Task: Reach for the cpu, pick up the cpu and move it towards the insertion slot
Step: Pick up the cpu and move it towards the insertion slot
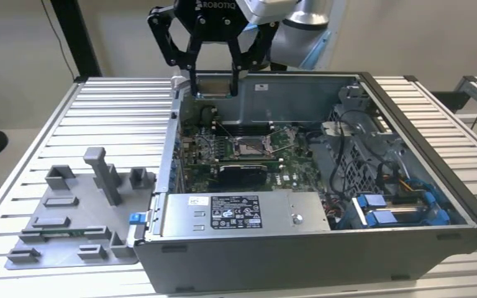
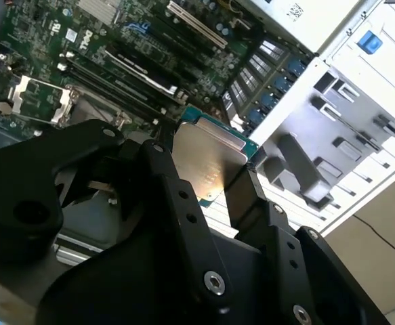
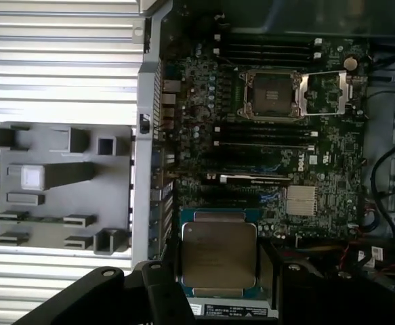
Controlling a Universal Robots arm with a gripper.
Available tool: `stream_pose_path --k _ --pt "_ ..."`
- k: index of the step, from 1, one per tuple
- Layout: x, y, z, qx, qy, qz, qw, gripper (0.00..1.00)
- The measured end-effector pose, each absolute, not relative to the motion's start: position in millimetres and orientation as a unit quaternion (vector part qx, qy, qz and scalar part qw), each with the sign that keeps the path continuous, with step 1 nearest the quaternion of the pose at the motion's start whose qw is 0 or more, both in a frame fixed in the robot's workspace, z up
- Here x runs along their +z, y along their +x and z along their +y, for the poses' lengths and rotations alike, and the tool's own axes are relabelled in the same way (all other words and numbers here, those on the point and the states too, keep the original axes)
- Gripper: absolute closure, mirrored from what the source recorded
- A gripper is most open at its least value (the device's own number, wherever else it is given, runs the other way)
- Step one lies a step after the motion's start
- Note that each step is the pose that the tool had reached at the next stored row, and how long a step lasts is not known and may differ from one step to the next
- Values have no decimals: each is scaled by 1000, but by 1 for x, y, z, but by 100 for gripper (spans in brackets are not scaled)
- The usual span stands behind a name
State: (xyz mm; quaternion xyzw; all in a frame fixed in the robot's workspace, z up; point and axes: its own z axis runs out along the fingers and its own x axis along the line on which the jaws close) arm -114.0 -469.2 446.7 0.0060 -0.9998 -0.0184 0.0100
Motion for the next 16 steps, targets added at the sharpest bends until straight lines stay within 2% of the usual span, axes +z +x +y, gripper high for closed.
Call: stream_pose_path --k 16 --pt "447 -65 -469 -18 6 -1000 10 100"
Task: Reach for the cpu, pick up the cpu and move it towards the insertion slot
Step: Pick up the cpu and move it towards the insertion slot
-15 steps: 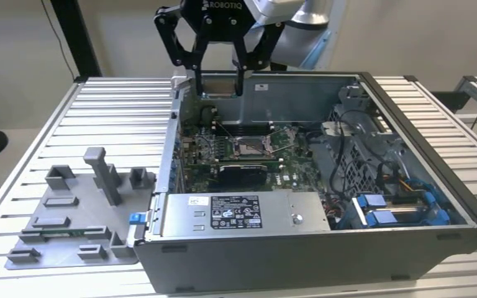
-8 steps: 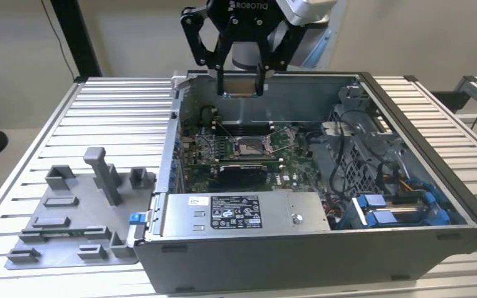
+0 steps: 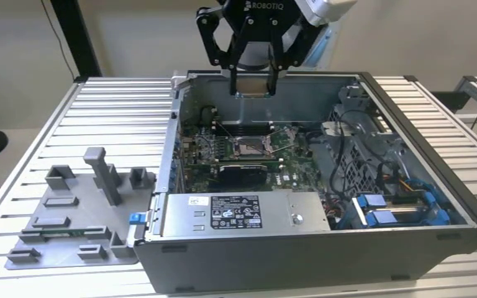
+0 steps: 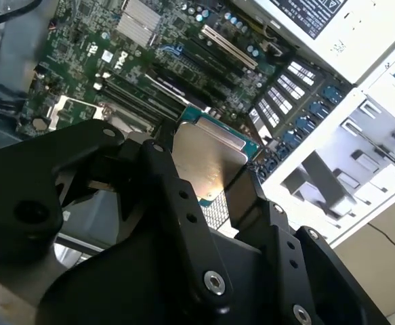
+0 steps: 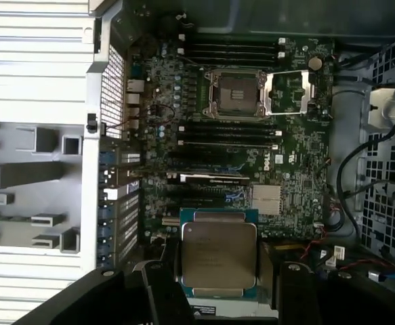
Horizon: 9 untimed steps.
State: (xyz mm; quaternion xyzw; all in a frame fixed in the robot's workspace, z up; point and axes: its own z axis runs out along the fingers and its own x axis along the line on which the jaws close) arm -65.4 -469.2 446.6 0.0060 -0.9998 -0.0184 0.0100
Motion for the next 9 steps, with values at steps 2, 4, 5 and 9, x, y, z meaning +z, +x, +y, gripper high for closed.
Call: stream_pose_path --k 2,4,5,9 --pt "447 -62 -469 -18 6 -1000 10 100" --pt "447 -62 -469 -18 6 -1000 10 100" --pt "446 -62 -469 -19 6 -1000 10 100" --pt "446 -61 -465 -18 5 -1000 10 100"
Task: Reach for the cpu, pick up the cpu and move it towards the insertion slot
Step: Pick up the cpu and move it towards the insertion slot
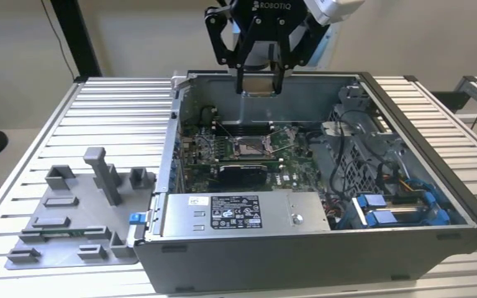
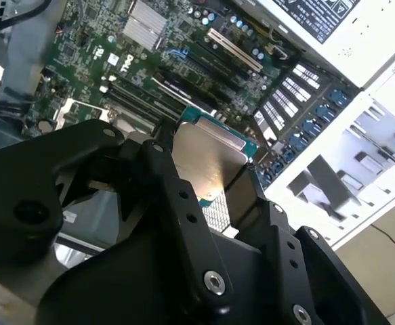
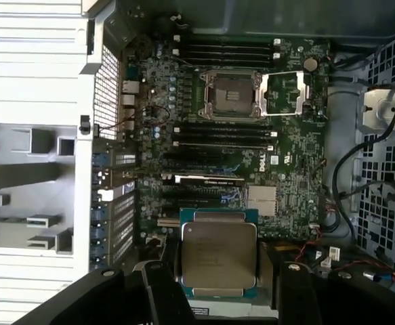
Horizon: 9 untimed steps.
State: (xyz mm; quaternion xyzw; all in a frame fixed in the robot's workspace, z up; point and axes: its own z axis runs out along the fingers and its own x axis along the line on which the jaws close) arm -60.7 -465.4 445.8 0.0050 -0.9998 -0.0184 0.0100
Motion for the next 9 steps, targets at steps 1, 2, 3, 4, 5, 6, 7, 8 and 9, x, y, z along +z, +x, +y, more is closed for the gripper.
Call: stream_pose_path --k 1,2,3,4,5,6,7,8,9 --pt "446 -60 -464 -18 5 -1000 10 100" --pt "445 -60 -462 -18 5 -1000 10 100" --pt "445 -59 -460 -18 5 -1000 10 100" --pt "444 -59 -458 -18 4 -1000 10 100" --pt "444 -58 -456 -18 4 -1000 10 100" --pt "444 -58 -454 -18 4 -1000 10 100" --pt "443 -57 -452 -18 4 -1000 10 100" --pt "443 -57 -450 -18 4 -1000 10 100" --pt "442 -56 -448 -18 4 -1000 10 100"
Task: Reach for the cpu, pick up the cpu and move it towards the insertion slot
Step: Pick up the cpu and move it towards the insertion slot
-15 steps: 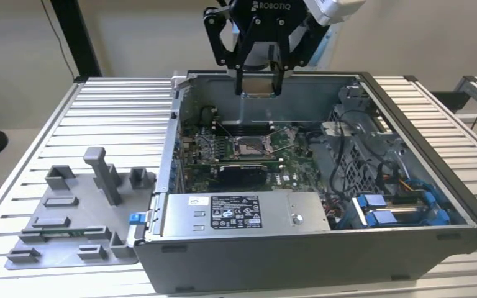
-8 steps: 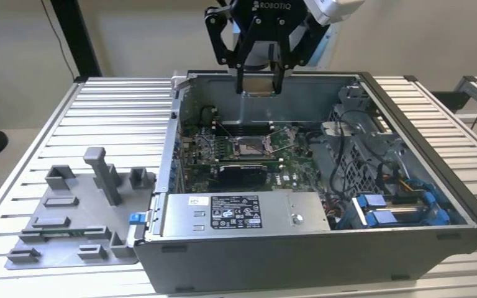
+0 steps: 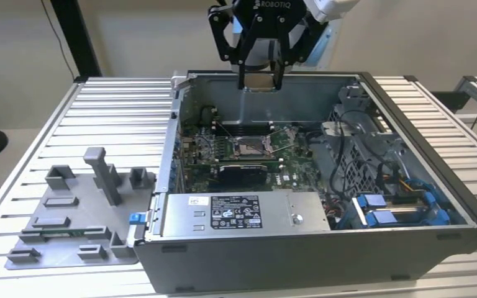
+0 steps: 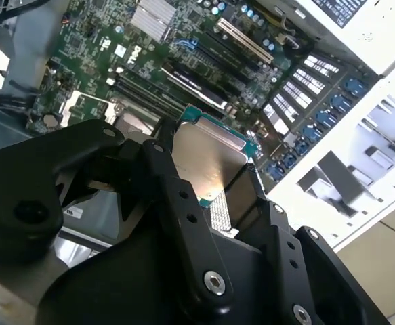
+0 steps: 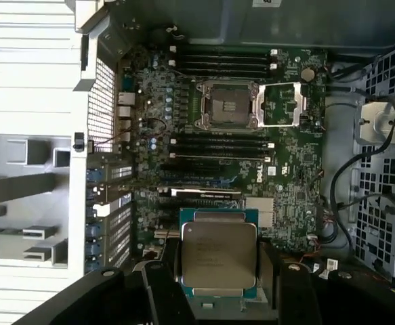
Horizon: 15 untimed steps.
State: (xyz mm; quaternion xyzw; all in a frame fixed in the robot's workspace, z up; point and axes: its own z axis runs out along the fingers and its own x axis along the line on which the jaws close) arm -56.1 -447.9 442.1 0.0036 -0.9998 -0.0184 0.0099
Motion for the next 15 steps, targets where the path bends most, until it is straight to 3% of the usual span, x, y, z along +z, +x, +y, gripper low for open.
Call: stream_pose_path --k 15 --pt "435 -47 -417 -18 2 -1000 10 100"
